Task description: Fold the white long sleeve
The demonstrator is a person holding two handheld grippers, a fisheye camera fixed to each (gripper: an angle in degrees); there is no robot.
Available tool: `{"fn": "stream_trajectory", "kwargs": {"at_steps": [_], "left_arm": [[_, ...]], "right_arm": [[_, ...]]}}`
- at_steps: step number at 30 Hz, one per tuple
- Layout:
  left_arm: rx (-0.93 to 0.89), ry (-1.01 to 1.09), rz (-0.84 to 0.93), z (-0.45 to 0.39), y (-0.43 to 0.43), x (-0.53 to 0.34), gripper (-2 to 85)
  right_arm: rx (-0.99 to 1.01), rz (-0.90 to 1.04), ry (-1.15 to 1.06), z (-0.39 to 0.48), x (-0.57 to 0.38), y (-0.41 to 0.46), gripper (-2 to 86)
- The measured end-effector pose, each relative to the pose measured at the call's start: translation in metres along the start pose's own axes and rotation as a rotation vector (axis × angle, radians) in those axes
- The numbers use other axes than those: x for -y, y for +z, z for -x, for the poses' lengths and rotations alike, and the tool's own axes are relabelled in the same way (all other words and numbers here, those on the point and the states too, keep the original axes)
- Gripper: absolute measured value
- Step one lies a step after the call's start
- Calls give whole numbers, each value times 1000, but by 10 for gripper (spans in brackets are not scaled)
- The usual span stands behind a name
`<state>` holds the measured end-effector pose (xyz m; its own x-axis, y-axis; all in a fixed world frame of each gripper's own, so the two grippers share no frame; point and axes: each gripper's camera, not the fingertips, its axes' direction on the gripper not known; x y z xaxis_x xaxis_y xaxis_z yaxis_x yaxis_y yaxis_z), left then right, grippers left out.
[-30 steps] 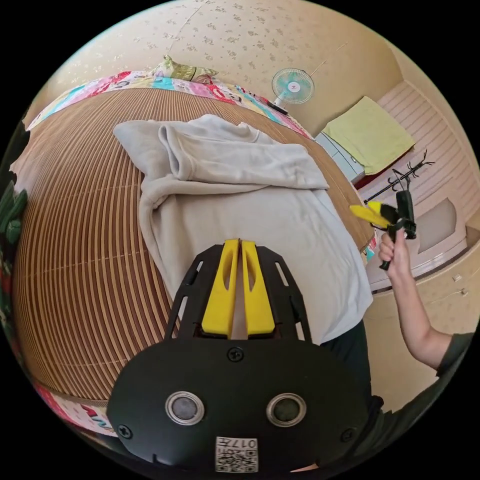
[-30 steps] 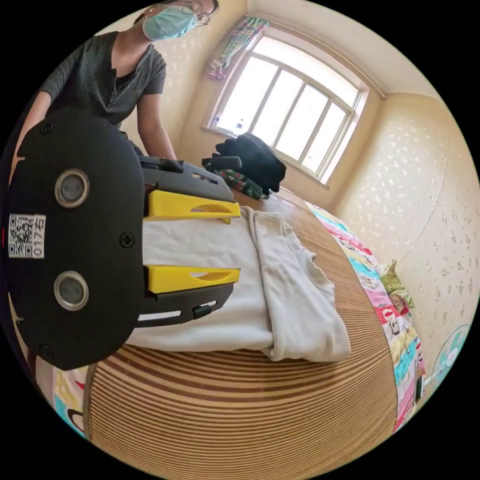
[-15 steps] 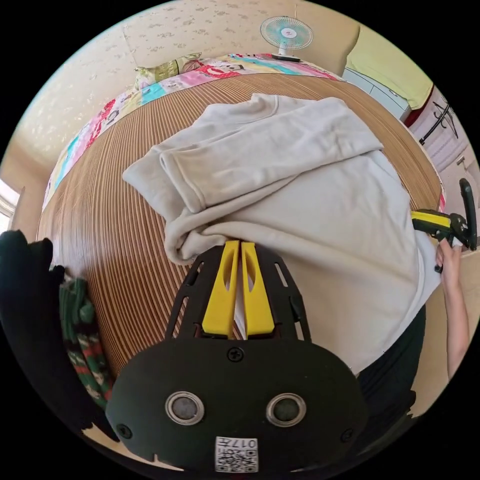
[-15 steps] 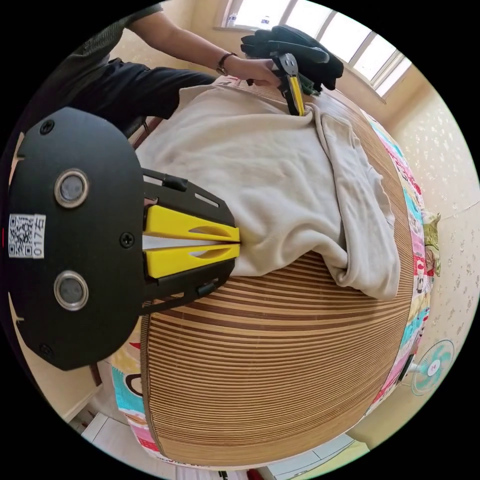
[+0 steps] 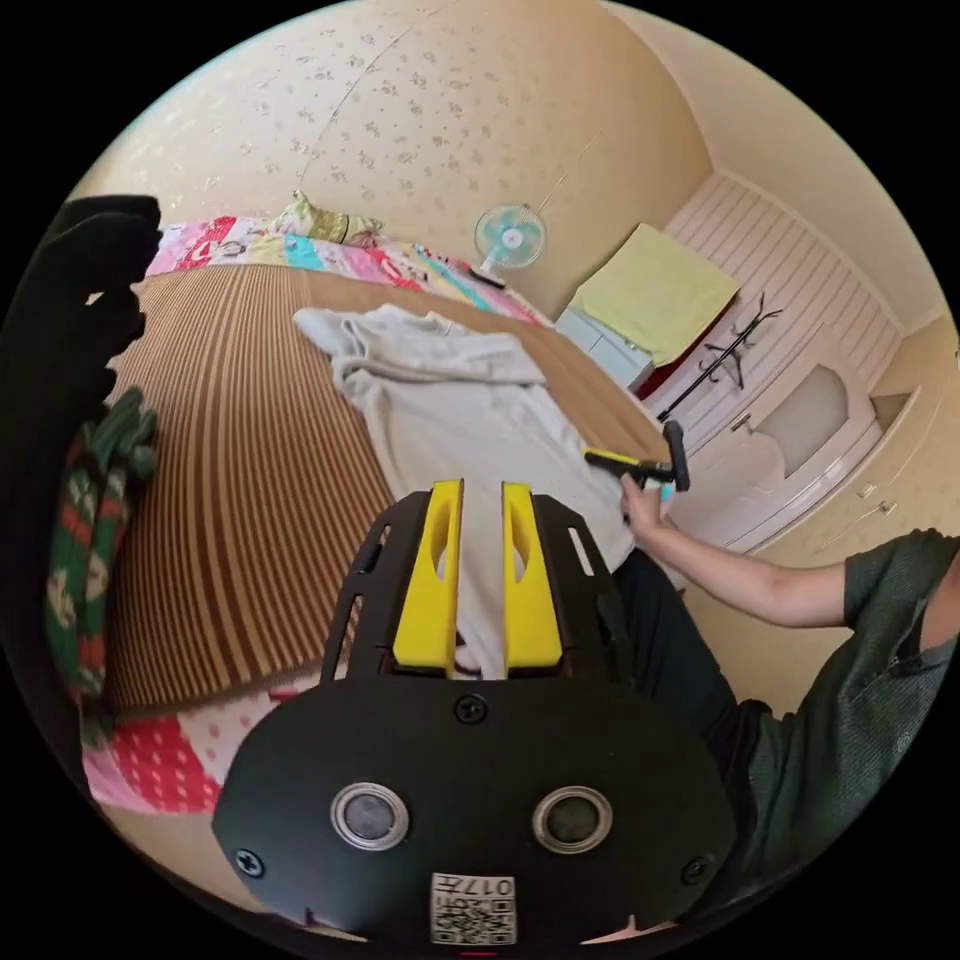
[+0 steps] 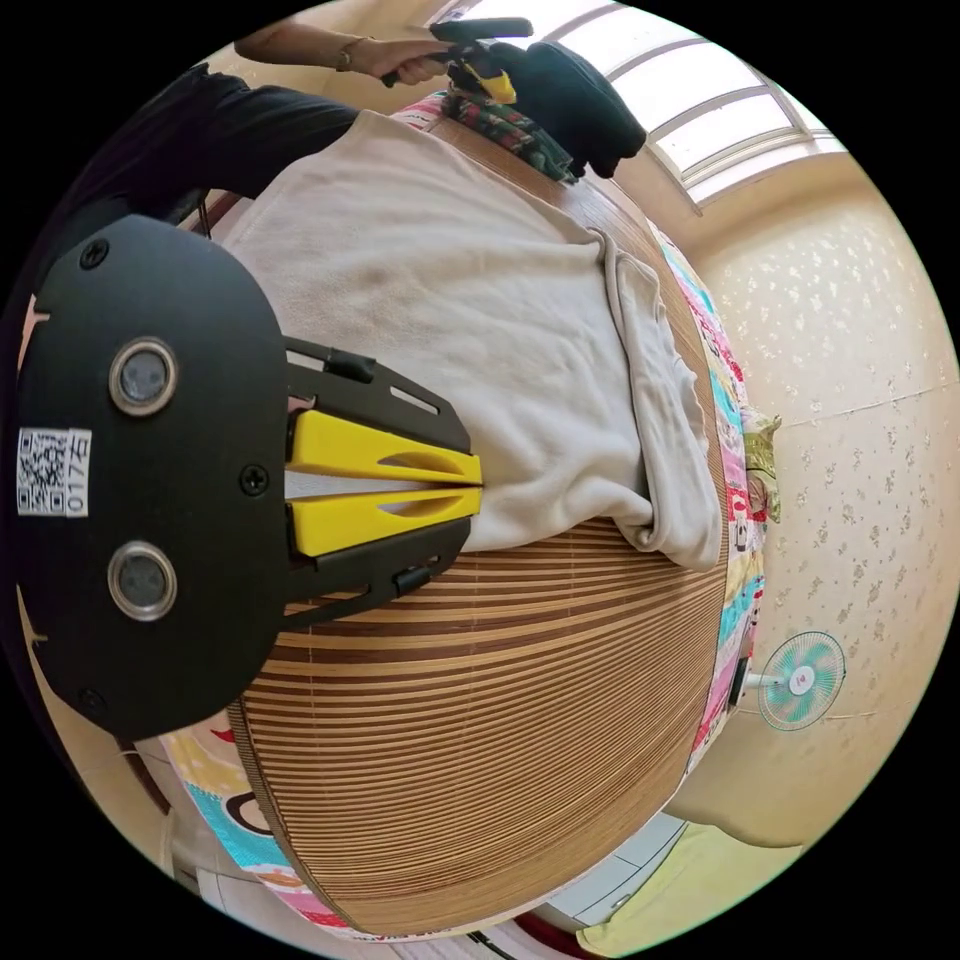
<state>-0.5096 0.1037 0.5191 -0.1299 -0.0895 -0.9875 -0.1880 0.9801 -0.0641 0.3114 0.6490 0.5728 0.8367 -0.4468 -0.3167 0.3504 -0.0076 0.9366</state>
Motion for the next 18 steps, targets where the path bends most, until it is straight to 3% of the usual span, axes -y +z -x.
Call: {"fn": "stream_trajectory", "kwargs": {"at_steps": [3,6,8,10,14,17,18], "left_arm": [[103,-45,121,-12,-4,-50,117],[13,-189,218,5,4,-67,131],[-189,-327,160,36,4,-77,108],[-311,-409,158,57,6,-79,76],[-655,-387,14,74,-22,-81,58],[-704,-408,-43,81,-50,-93,55],[-691,-407,-37,82,-54,-95,54]], "right_arm": [[18,7,9,-11,8,-7,7],[90,109,80,-34,23,-21,10],[68,95,153,-46,20,-50,12],[74,-37,243,-62,-4,-107,18],[-17,-28,370,-103,-51,-161,50],[59,54,469,-151,-89,-175,107],[187,64,490,-167,-103,-177,122]]}}
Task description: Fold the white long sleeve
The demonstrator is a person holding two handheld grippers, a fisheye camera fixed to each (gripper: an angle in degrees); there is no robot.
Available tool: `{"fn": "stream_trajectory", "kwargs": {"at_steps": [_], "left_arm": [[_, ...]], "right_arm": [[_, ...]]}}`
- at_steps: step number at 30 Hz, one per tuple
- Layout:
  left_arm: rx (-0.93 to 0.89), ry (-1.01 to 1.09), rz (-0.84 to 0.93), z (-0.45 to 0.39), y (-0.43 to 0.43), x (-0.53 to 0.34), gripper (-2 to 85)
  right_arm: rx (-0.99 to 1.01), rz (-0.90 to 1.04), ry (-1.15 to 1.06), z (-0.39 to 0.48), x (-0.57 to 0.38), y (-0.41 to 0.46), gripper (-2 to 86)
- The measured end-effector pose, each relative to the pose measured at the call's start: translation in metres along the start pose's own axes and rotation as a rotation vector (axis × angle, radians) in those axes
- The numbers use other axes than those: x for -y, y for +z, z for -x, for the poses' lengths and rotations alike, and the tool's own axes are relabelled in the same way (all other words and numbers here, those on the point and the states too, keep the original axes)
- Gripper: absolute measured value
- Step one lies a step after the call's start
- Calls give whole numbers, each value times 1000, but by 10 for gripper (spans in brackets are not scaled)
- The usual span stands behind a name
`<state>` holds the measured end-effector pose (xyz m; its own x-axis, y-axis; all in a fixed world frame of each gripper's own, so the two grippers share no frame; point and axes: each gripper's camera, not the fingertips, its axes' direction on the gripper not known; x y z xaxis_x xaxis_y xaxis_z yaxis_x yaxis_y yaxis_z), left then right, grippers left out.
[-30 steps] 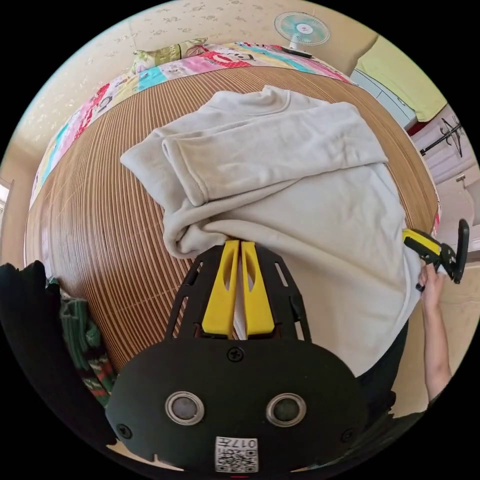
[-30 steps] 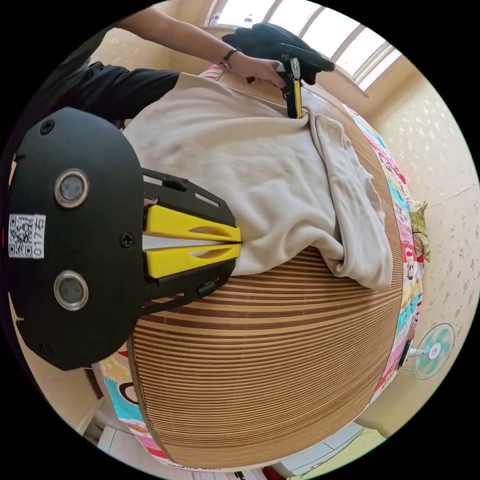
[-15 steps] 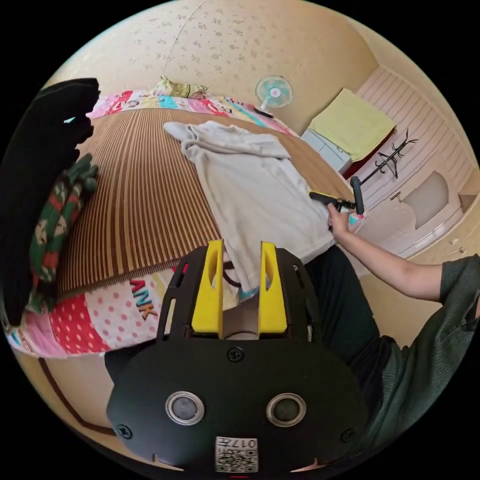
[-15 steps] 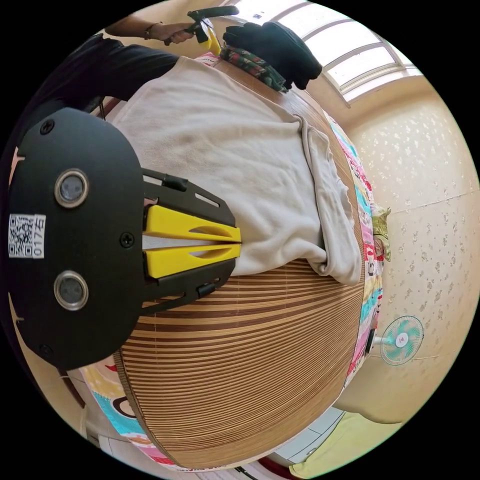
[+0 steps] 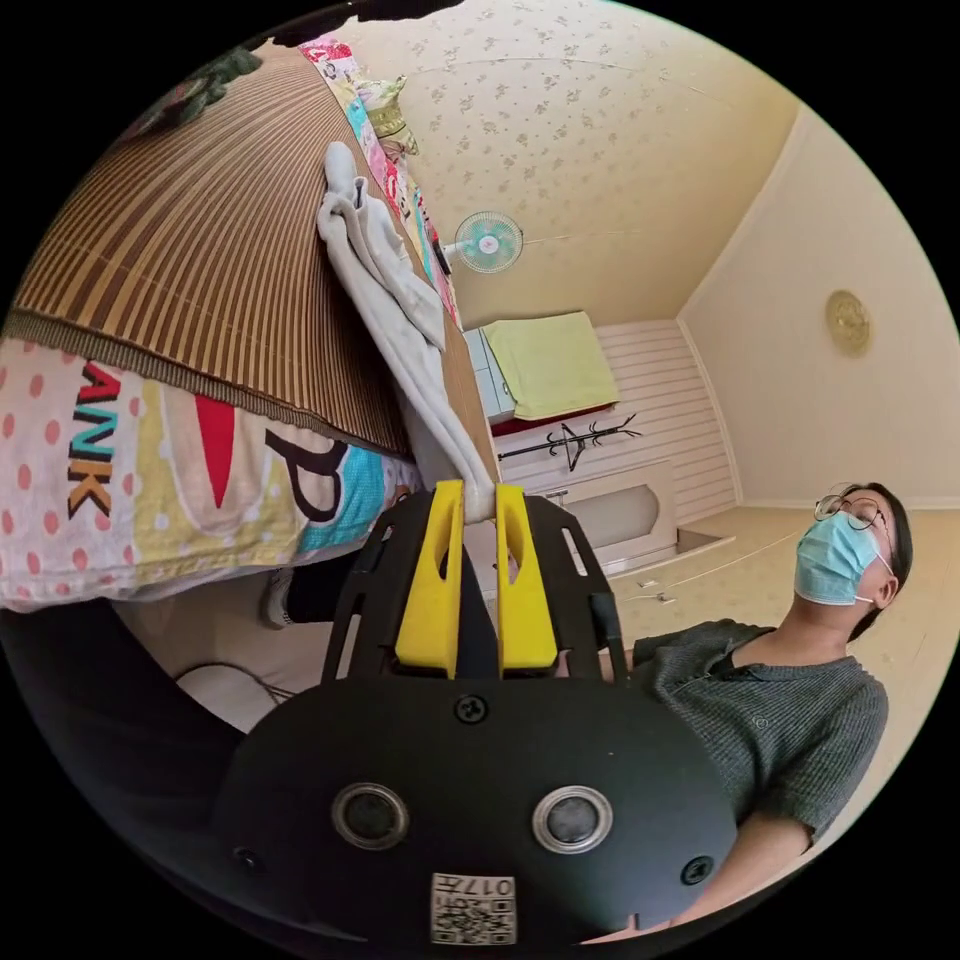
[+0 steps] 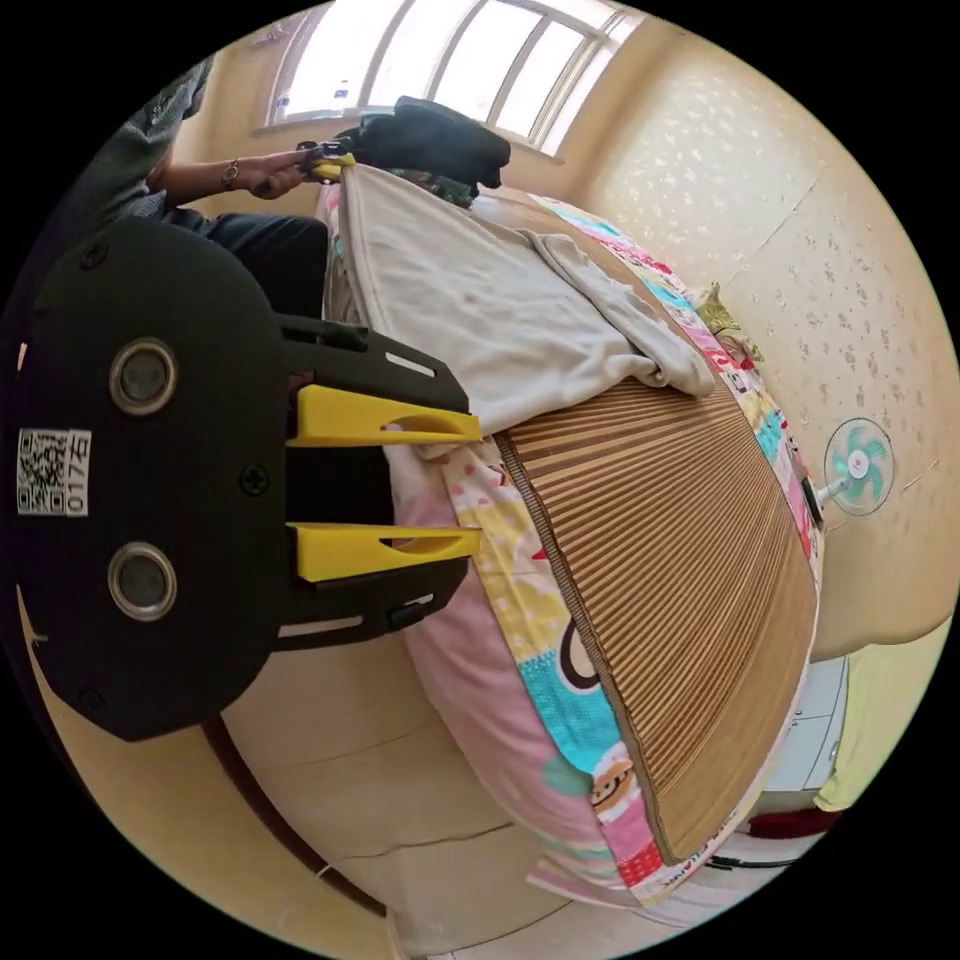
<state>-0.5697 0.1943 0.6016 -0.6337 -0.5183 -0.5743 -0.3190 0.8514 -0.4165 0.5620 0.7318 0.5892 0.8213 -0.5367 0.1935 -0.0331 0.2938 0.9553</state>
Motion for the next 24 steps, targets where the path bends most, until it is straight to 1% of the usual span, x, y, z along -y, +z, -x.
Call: {"fn": "stream_trajectory", "kwargs": {"at_steps": [1,3,7,9,10,11,13,14,15,16,17,19,21,23,24], "left_arm": [[33,4,16,-3,-6,-3,55],[70,8,28,-7,-12,-7,55],[52,-35,-10,-7,-31,-13,56],[31,-58,-24,-7,-38,-15,56],[14,-68,-29,-9,-42,-15,56],[-18,-66,-32,-13,-46,-15,55],[-104,-36,-47,-27,-53,-14,56],[-159,3,-51,-39,-59,-13,56],[-184,27,-55,-47,-63,-13,56],[-235,82,-64,-62,-71,-12,56],[-288,148,-77,-78,-81,-11,56],[-370,246,-98,-101,-96,-13,56],[-432,305,-110,-118,-108,-14,57],[-408,309,-98,-131,-115,-15,59],[-379,296,-103,-131,-116,-15,59]], "right_arm": [[104,27,7,-14,-4,-3,130],[168,50,-2,-24,-9,-5,140],[210,20,-1,-34,-1,-21,144],[181,39,59,-43,10,-26,113],[178,62,99,-48,17,-33,72],[222,61,94,-49,19,-39,51],[495,-69,19,-41,18,-92,38],[552,-93,1,-38,17,-106,36],[672,-134,-42,-32,14,-134,32],[794,-185,-80,-28,10,-160,29],[856,-210,-96,-27,8,-172,28],[1106,-294,-152,-28,1,-211,23],[1213,-353,-206,-28,-3,-234,21],[1191,-418,-273,-25,-6,-255,19],[1111,-429,-291,-24,-4,-262,17]]}}
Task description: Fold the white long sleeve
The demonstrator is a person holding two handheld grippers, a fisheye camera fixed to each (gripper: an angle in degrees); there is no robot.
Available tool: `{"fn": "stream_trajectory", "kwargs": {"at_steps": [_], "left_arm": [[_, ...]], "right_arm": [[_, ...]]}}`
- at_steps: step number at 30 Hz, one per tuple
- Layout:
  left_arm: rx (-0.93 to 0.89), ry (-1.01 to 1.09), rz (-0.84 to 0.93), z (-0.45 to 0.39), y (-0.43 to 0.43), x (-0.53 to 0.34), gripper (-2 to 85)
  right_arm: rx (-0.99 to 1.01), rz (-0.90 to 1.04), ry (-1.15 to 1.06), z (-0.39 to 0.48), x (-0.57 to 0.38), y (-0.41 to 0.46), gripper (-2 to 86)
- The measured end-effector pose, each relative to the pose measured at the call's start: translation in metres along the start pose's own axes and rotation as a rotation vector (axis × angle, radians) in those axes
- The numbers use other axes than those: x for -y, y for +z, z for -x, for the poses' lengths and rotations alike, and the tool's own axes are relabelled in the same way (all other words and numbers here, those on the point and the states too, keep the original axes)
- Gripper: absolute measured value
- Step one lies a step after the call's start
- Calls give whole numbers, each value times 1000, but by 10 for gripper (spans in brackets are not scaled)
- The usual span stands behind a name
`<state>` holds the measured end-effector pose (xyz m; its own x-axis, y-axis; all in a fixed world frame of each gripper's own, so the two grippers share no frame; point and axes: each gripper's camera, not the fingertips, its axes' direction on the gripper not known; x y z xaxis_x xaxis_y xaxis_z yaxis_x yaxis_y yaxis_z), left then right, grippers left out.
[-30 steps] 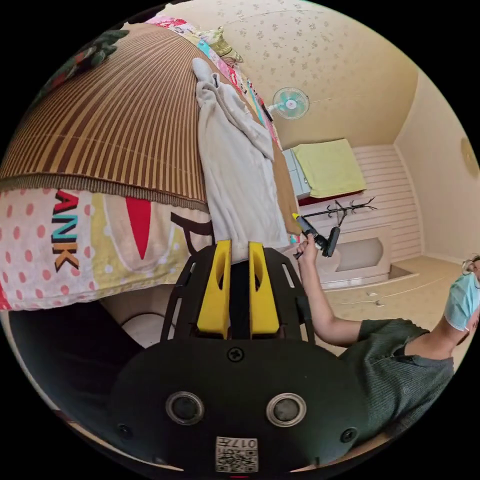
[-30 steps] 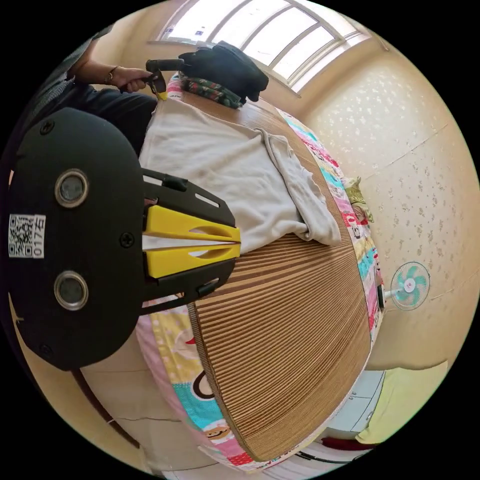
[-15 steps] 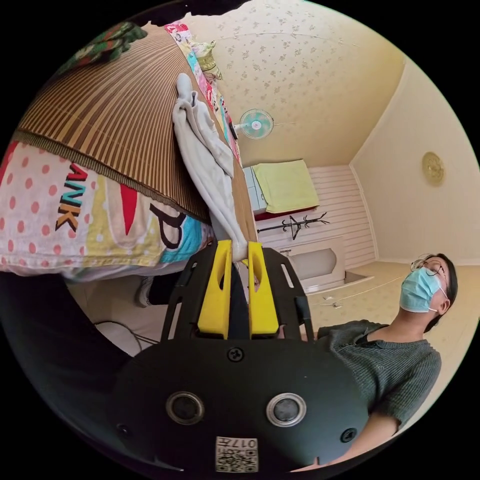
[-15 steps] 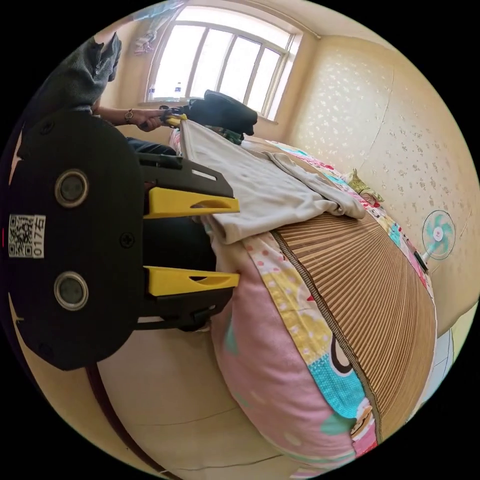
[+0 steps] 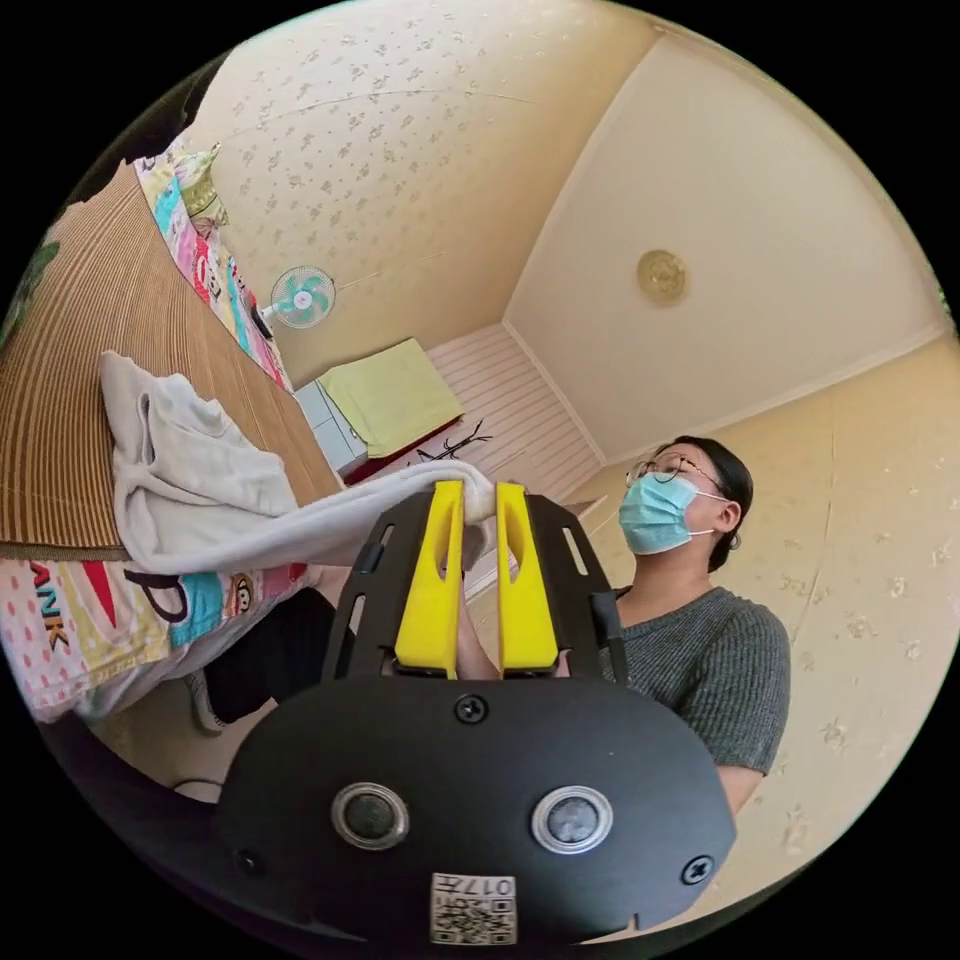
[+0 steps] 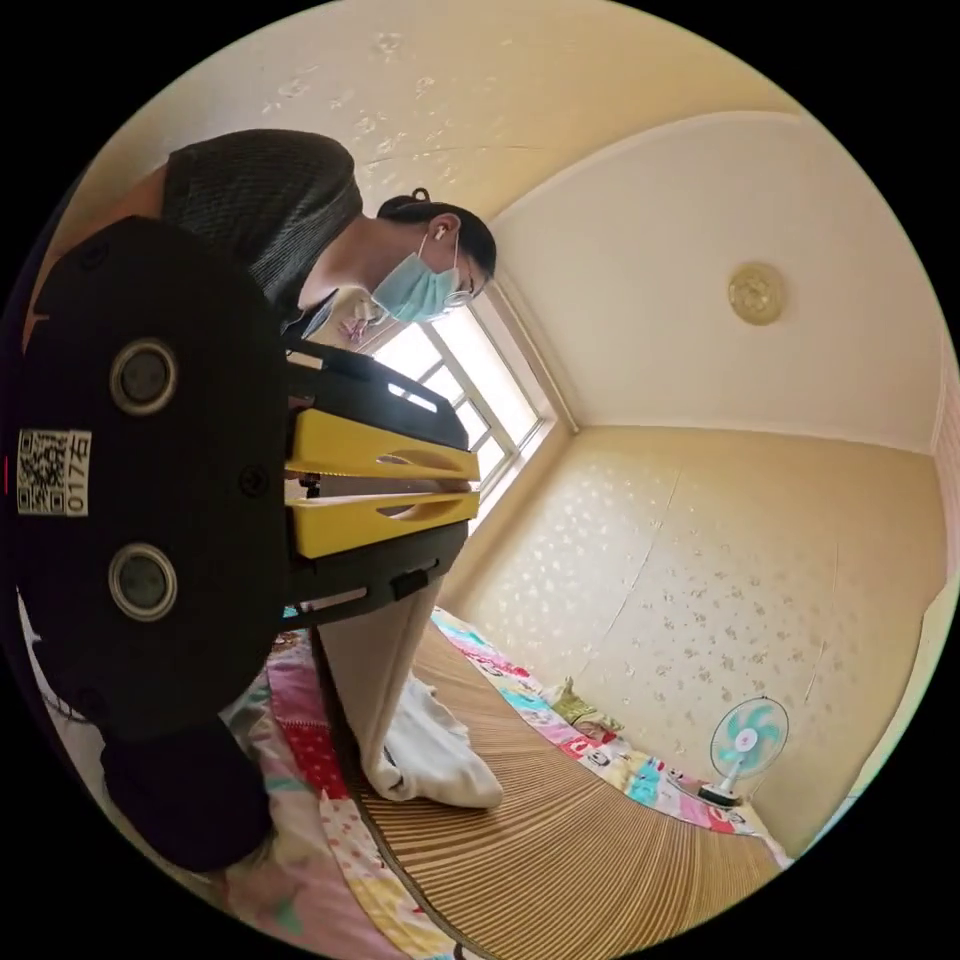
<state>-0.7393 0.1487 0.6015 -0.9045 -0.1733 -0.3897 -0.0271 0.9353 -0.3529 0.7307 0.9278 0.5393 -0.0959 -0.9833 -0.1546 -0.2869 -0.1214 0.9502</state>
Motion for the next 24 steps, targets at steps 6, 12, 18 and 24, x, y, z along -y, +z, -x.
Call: {"fn": "stream_trajectory", "kwargs": {"at_steps": [6,12,18,24], "left_arm": [[471,-289,-23,45,16,3,58],[514,-226,-4,55,65,37,59],[491,-251,-11,79,80,47,59],[476,-280,-39,84,76,27,59]], "right_arm": [[-242,-206,122,-53,14,-15,9],[-435,41,104,-85,42,45,30],[-691,509,171,-135,16,101,127],[-554,592,431,-194,-20,93,148]]}}
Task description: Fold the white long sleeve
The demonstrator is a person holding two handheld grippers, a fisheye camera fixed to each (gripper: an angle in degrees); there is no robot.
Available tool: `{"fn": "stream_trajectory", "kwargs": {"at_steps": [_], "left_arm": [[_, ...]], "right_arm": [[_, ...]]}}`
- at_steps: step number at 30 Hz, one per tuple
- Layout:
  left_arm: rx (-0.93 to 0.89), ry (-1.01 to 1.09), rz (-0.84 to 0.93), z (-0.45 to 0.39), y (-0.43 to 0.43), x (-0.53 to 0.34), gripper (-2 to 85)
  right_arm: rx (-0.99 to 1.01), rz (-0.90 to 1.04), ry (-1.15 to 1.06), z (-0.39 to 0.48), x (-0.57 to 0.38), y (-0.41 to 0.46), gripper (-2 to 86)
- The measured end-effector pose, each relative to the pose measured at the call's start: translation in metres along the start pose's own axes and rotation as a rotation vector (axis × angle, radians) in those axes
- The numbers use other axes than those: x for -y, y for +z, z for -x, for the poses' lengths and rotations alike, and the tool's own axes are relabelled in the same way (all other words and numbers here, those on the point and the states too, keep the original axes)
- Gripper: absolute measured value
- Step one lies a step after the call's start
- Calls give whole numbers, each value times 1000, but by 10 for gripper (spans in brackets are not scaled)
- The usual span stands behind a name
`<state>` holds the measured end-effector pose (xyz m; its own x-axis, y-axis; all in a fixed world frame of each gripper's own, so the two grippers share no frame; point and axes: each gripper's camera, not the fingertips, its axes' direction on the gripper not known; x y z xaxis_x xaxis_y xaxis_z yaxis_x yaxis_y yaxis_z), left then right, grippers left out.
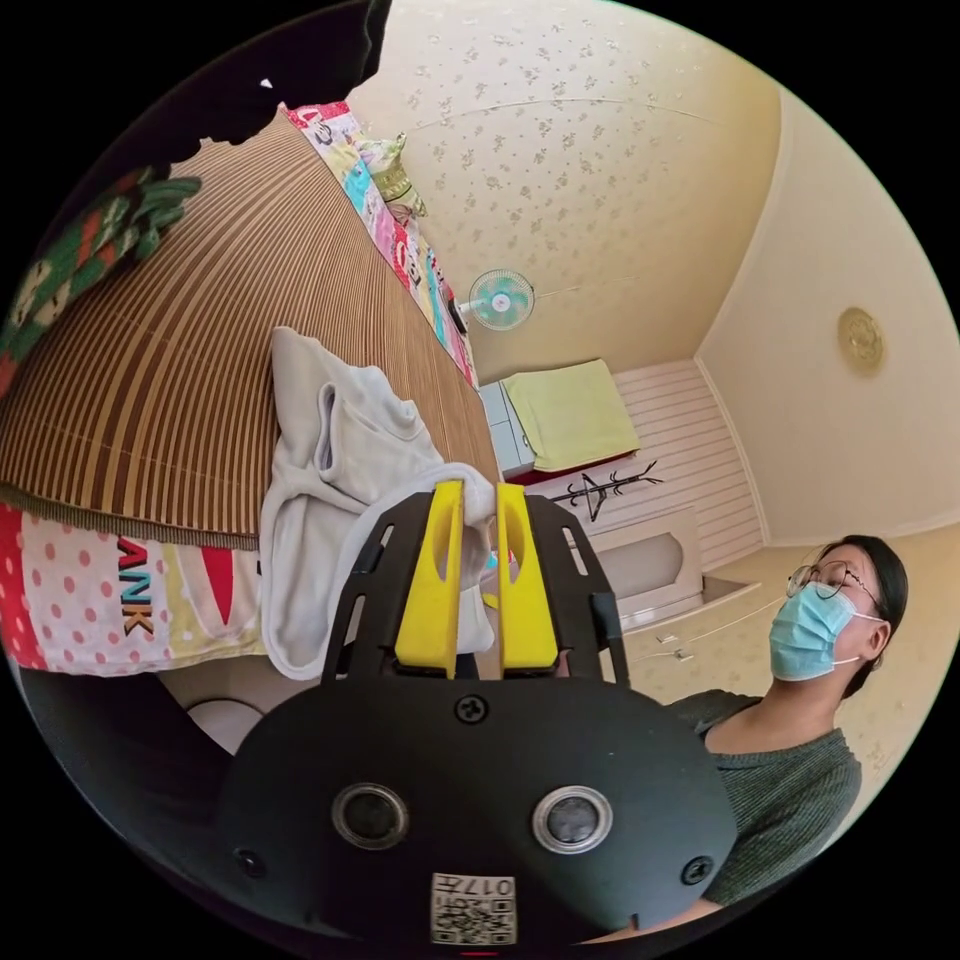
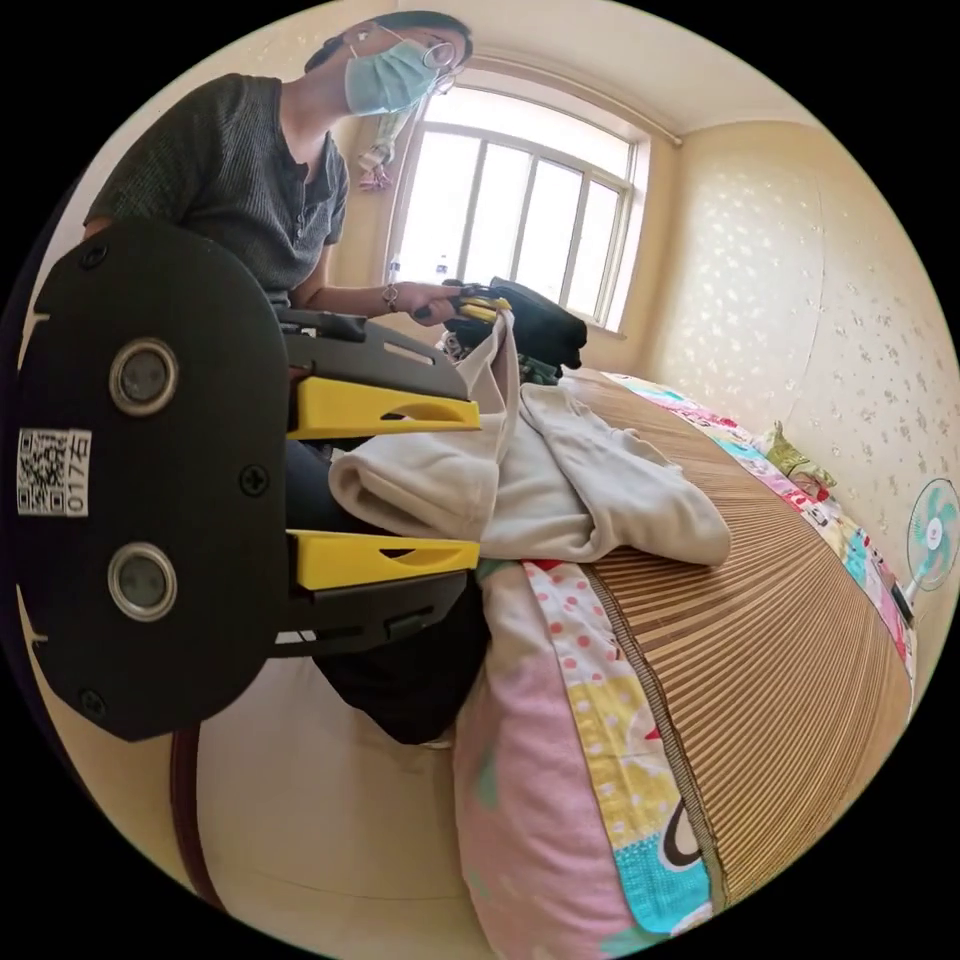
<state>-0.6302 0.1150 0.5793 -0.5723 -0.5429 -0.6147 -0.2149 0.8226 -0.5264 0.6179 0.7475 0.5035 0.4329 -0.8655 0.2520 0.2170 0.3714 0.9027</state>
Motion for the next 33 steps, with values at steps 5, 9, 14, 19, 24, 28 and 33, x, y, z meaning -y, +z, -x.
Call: {"fn": "stream_trajectory", "kwargs": {"at_steps": [5,9,14,19,24,28,33], "left_arm": [[3,-22,-6,6,-6,-17,59],[3,-35,-6,8,-5,-29,60],[8,-39,3,6,-7,-44,60],[-89,147,-56,-20,-13,-49,59],[-131,232,-168,-26,9,-16,59],[92,142,-264,-15,49,44,59],[226,-52,-317,49,109,105,62]], "right_arm": [[33,6,-45,-9,2,30,153],[-102,51,-61,-3,9,70,120],[-60,-92,-183,24,-13,75,49],[184,-386,-346,59,-33,23,35],[166,-482,-431,86,20,9,32],[-94,-466,-458,121,104,52,34],[-160,-414,-263,103,192,118,45]]}}
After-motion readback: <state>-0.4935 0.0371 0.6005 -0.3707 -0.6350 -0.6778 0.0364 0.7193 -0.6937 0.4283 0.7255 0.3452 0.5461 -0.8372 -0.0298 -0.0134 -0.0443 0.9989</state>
